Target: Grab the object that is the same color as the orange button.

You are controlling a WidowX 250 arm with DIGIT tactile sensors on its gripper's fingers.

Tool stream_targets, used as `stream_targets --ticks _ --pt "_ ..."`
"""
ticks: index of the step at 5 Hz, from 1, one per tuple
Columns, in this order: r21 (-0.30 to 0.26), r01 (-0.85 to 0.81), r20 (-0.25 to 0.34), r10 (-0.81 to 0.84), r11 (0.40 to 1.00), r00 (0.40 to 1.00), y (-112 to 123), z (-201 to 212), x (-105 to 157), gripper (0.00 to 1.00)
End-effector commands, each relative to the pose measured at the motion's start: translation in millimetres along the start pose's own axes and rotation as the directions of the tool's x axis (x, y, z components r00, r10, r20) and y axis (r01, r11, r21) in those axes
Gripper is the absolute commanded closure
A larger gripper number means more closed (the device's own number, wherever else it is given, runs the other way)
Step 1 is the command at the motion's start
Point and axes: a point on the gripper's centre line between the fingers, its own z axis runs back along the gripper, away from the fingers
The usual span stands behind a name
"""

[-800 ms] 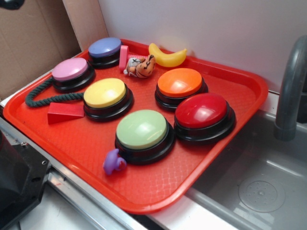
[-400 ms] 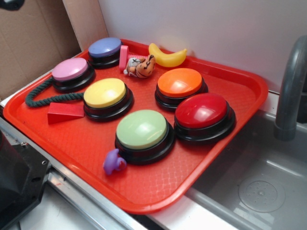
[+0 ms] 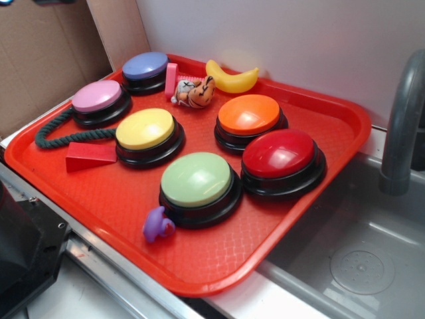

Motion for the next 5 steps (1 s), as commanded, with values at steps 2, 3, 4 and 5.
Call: stream_targets --ticks 2,3,4,5 --pt "0.024 -0.525 0.146 0.516 0.851 0.844 -1 -77 81 0.0" --pt "-0.006 -0.634 0.141 0.628 0.774 0.765 0 -104 99 0.0" --pt "-0.012 -0.663 0.136 0.658 0.749 0.741 0 -136 116 0.0" --pt "-0.026 -0.652 0.127 0.65 0.758 0.75 -1 -157 125 0.0"
